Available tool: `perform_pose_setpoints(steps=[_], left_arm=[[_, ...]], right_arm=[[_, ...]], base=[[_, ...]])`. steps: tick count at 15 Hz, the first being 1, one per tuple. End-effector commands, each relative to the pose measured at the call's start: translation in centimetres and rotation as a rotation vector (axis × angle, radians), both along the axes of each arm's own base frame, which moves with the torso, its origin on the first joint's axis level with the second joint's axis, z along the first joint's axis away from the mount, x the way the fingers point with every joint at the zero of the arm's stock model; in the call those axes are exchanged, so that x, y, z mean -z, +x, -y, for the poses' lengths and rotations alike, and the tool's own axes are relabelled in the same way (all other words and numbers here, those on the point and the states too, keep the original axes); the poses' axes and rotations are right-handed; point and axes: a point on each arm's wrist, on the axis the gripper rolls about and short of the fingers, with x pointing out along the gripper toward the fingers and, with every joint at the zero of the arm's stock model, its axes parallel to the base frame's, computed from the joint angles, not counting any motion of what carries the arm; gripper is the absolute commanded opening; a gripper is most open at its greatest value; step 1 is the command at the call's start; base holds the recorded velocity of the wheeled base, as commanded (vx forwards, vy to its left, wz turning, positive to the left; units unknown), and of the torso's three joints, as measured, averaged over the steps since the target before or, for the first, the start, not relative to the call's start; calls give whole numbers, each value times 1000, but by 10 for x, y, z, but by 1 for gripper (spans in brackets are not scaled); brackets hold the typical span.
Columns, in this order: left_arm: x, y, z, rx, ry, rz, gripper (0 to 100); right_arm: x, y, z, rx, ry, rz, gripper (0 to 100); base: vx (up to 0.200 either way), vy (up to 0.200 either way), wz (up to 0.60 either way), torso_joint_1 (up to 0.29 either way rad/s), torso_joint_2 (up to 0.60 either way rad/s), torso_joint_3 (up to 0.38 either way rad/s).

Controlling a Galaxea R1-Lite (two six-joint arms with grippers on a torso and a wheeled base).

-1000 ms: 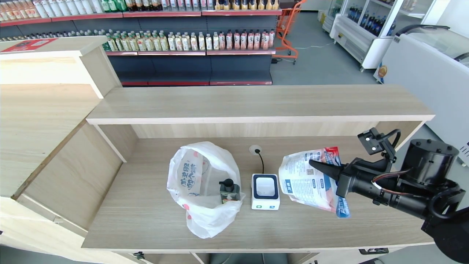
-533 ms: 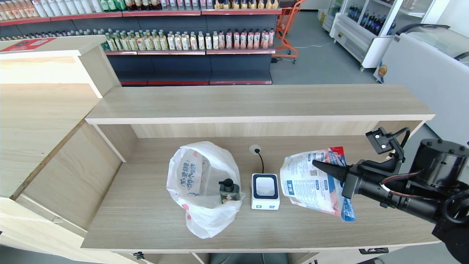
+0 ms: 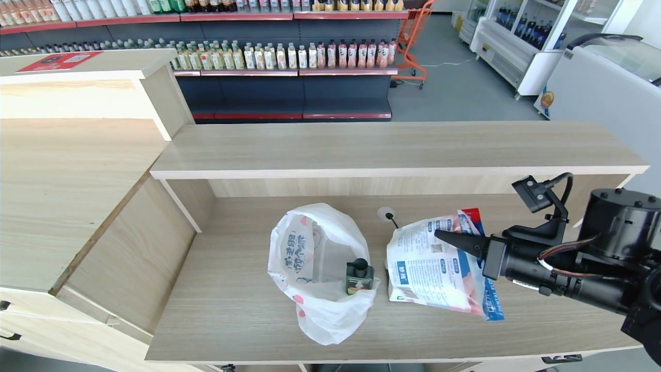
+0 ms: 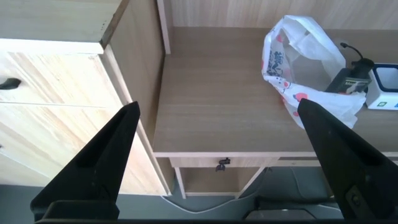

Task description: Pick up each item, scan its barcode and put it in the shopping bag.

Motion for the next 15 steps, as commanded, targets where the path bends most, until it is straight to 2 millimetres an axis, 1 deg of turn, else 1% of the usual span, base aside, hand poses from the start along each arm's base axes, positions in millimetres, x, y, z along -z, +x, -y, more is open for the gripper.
perform_pose_setpoints(steps=[1,2,3,4,6,7,8,9,10,11,12,13,14,15], left_arm=[[0,0,0,-1,0,1,100],[0,0,0,-1,0,1,100],[0,0,0,-1,0,1,100],[0,0,0,-1,0,1,100],[0,0,0,-1,0,1,100],[0,0,0,-1,0,1,100],[0,0,0,-1,0,1,100],[0,0,0,-1,0,1,100],[0,0,0,-1,0,1,100],[0,0,0,-1,0,1,100],[0,0,0,-1,0,1,100],[0,0,0,-1,0,1,100],[0,0,0,-1,0,1,100],[0,0,0,-1,0,1,100]], right_arm=[[-4,0,-11,-40,10,-15,0],[-4,2,-17,-56,16,-26,0],[0,13,-32,-85,24,-49,0],[3,22,-38,-92,21,-57,0],[18,41,-47,-92,6,-84,0],[22,45,-49,-93,0,-90,0],[28,53,-54,-104,-9,-97,0],[37,57,-63,-126,-25,-106,0],[40,60,-66,-131,-33,-100,0],[50,71,-76,-151,-67,-80,0],[55,78,-82,-159,-80,-67,0],[55,78,-82,-159,-80,-67,0],[62,89,-98,-186,-93,-38,0],[63,93,-104,-197,-99,-18,0]], base=[[0,0,0,0,0,0],[0,0,0,0,0,0],[0,0,0,0,0,0],[0,0,0,0,0,0],[0,0,0,0,0,0],[0,0,0,0,0,0],[0,0,0,0,0,0],[0,0,0,0,0,0],[0,0,0,0,0,0],[0,0,0,0,0,0],[0,0,0,0,0,0],[0,0,0,0,0,0],[0,0,0,0,0,0],[0,0,0,0,0,0]])
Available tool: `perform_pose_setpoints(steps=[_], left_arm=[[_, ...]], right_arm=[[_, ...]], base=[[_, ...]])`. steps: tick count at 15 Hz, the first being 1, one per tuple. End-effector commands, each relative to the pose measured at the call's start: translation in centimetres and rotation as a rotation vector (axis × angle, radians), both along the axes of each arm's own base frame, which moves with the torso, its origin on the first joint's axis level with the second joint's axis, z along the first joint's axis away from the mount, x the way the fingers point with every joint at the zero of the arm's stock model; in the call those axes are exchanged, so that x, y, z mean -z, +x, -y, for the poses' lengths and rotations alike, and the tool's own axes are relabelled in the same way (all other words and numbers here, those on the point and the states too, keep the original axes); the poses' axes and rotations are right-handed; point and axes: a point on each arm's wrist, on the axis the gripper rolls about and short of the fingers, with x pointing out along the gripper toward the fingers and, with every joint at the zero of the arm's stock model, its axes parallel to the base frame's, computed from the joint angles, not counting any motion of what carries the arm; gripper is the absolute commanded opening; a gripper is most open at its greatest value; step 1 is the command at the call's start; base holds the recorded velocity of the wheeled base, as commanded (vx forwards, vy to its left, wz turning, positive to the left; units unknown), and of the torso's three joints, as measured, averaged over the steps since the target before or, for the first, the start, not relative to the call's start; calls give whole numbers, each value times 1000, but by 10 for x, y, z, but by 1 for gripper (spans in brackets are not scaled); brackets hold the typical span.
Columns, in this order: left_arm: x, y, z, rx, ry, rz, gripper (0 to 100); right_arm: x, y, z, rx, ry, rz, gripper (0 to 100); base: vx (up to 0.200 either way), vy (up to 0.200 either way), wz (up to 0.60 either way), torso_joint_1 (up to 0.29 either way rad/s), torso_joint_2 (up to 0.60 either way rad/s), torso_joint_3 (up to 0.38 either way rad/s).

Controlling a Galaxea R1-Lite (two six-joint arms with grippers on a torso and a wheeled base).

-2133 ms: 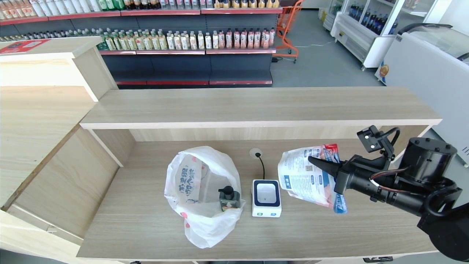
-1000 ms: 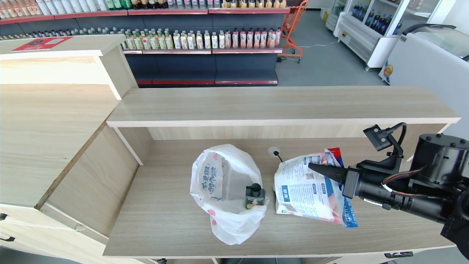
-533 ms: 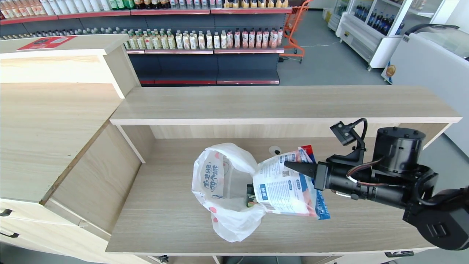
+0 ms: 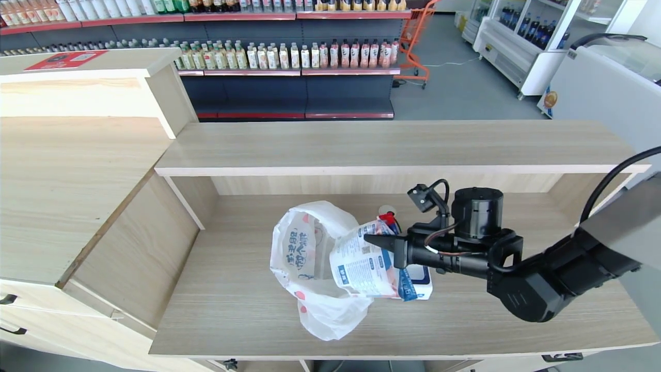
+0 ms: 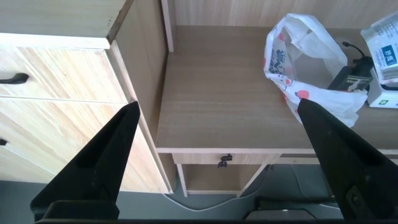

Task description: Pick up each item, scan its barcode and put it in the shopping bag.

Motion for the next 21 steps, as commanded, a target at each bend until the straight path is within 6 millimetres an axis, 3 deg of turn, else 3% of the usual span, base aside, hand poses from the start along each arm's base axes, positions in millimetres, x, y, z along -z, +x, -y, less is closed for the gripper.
perform_pose_setpoints(steps=[1,6,12,17,18,21], left_arm=[[0,0,0,0,-1,1,100],[0,0,0,0,-1,1,100],[0,0,0,0,-1,1,100],[0,0,0,0,-1,1,100],[0,0,0,0,-1,1,100],[0,0,0,0,-1,1,100]], right_arm=[[22,14,-19,-32,-29,-6,0],[39,28,-44,-81,-65,58,0],[47,47,-56,-105,-122,135,0],[53,46,-56,-117,-155,154,0],[54,46,-56,-117,-158,153,100],[46,46,-55,-114,-147,166,100]], base=[[0,0,0,0,0,0],[0,0,0,0,0,0],[0,0,0,0,0,0],[0,0,0,0,0,0],[0,0,0,0,0,0],[0,0,0,0,0,0]])
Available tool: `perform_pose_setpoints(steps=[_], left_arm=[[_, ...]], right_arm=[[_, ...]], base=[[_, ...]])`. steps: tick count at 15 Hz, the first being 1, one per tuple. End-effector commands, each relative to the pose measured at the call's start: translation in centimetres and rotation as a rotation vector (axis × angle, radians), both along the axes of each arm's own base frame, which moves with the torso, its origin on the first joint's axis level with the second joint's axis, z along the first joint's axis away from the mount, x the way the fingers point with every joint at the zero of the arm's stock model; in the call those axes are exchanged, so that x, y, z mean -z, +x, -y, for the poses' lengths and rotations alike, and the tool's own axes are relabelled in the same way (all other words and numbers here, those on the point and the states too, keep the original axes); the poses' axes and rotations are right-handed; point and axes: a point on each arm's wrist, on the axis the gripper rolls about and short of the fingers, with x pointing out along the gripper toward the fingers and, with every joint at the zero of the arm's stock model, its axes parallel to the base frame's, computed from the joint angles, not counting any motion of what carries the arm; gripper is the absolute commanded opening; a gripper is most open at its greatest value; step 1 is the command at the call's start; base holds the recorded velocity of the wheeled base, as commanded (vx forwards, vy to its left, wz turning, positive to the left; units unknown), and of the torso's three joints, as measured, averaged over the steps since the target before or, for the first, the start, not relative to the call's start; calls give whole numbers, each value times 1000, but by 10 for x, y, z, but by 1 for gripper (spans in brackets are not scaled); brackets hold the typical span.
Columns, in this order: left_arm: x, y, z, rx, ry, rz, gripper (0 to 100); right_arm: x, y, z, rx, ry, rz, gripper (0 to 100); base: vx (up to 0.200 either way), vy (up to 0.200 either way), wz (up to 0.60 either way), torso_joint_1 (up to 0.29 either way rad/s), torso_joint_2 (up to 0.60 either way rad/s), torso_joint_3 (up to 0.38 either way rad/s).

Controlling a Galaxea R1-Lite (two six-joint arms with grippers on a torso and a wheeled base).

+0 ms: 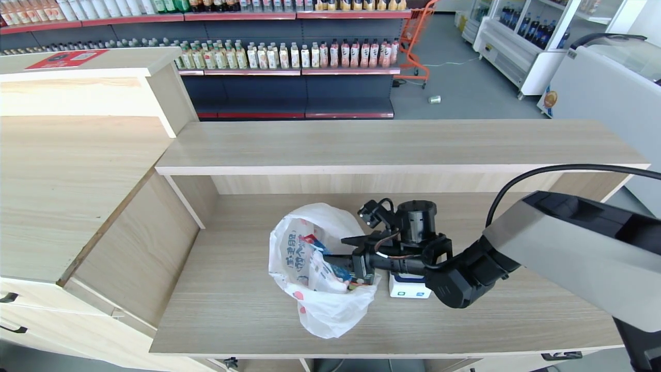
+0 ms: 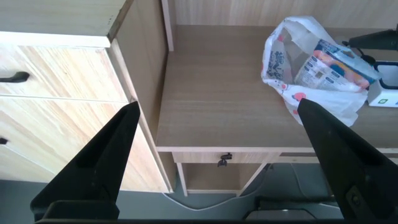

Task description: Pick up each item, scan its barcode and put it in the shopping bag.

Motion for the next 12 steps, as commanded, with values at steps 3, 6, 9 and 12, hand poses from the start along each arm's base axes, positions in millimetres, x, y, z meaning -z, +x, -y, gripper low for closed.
perform_pose_setpoints(steps=[3,6,9,12], left_arm=[[0,0,0,0,0,1,100],[0,0,0,1,0,1,100],[0,0,0,0,0,1,100],[0,0,0,1,0,1,100]], right_arm=[[-12,-1,2,6,23,4,100],[-33,-5,11,46,95,-50,100],[-69,-17,48,135,190,-116,100],[-99,-53,98,216,219,-116,100]], base=[[0,0,0,0,0,0],[0,0,0,0,0,0],[0,0,0,0,0,0],[0,0,0,0,0,0]])
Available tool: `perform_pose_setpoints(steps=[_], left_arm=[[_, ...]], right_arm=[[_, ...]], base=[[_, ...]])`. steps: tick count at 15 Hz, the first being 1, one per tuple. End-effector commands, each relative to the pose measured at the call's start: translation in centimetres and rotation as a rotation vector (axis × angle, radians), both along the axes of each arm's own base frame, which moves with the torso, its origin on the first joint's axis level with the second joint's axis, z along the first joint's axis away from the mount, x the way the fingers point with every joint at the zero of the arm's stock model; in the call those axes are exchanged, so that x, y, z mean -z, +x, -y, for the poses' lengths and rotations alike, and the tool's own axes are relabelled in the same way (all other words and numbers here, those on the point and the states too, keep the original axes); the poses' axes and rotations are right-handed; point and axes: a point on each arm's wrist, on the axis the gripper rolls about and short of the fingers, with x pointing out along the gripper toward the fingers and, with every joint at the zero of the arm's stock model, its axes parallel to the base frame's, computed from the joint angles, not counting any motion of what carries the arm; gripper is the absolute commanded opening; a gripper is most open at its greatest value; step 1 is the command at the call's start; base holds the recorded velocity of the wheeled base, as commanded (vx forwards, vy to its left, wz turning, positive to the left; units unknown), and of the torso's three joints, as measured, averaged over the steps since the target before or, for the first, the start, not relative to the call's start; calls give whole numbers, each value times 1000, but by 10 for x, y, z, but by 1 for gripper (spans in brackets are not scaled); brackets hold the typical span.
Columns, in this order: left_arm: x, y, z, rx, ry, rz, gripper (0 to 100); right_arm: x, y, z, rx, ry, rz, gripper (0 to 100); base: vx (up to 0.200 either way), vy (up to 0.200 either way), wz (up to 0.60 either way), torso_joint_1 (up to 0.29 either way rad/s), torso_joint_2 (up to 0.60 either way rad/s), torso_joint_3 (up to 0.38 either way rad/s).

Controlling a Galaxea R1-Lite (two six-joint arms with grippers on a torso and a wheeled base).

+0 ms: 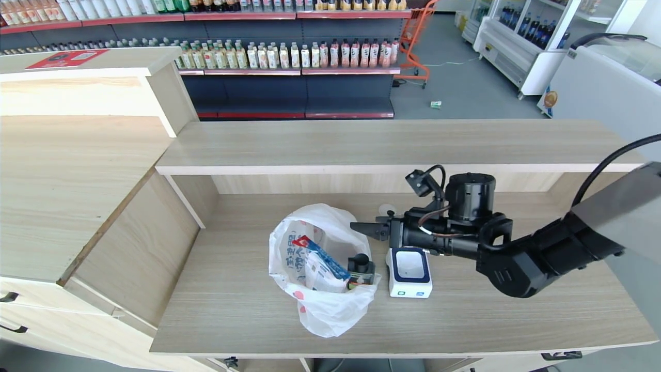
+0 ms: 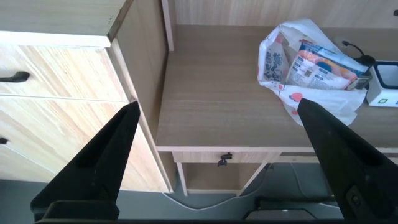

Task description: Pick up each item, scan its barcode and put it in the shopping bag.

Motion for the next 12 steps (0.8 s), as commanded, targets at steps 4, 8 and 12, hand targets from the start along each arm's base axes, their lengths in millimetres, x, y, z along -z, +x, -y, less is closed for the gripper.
perform_pose_setpoints(steps=[4,8,12], left_arm=[[0,0,0,-1,0,1,100],[0,0,0,-1,0,1,100],[0,0,0,-1,0,1,100]], right_arm=[[-60,-124,112,259,26,62,100],[-51,-212,154,609,-86,37,100],[-9,-318,172,743,-126,227,100]], base=[[0,0,0,0,0,0],[0,0,0,0,0,0],[0,0,0,0,0,0]])
